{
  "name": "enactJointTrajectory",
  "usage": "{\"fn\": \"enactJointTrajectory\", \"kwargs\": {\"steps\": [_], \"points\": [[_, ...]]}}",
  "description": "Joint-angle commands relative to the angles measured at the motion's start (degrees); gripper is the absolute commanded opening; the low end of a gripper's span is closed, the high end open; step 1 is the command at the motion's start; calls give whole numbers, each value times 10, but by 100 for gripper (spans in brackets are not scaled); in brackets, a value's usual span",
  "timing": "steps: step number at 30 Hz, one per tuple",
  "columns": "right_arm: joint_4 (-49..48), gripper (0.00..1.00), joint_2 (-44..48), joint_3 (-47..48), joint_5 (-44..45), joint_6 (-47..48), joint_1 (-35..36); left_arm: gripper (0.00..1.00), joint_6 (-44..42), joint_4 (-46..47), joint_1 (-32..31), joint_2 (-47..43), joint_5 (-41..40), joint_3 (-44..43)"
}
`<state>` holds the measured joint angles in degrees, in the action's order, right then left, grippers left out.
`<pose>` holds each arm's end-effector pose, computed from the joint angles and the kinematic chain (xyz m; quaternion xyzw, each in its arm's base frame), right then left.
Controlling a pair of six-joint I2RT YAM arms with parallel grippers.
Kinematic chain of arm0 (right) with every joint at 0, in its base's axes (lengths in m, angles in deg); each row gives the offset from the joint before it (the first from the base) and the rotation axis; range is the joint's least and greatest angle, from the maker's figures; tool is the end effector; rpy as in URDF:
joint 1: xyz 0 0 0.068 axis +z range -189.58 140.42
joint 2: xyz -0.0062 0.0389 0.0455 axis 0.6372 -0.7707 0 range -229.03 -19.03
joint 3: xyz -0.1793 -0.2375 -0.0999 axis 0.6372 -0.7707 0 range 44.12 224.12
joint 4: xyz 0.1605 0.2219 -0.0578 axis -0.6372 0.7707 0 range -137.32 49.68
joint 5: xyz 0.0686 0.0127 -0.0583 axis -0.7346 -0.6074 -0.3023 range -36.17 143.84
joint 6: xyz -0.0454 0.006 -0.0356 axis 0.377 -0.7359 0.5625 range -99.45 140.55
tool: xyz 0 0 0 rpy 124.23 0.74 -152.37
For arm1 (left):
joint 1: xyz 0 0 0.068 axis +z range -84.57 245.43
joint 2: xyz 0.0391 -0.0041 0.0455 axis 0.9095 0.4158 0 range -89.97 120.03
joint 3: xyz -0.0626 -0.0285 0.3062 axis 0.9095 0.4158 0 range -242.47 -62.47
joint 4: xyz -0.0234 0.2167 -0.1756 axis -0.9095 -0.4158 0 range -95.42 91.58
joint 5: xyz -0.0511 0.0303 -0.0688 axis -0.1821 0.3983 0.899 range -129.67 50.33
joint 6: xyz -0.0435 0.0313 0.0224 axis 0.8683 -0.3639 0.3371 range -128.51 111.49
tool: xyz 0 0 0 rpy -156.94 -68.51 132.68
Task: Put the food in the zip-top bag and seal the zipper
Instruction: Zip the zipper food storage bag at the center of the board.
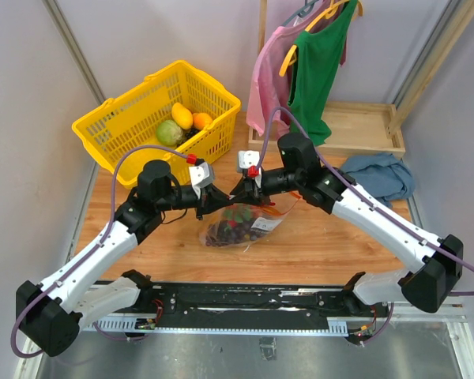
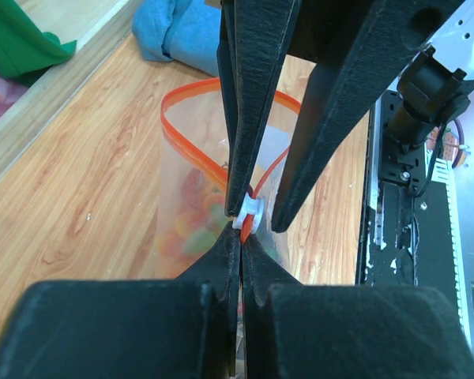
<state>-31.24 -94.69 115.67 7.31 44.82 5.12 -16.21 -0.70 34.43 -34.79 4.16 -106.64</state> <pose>0.1982 0.2385 0.4158 -0.6129 0.4930 0.4120 0.4599 0.1717 -0.1367 0.3493 0.4596 0.6097 -0.4029 0.5047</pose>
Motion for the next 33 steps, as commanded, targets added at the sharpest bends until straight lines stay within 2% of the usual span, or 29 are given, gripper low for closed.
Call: {"fn": "enactJointTrajectory", "kwargs": {"steps": [1,14,26,33], "points": [[1,21,-7,21,-13,14,-5,0,-10,24,-3,-16,7,-8],[47,6,-5,17,45,32,-13,0,6,36,-3,-27,-7,-4],[74,3,32,-27,124,15,-43,0,47,70,-3,-55,-61,24],[75,3,63,-56,213,-26,-48,0,61,63,-3,-68,-139,34]]}}
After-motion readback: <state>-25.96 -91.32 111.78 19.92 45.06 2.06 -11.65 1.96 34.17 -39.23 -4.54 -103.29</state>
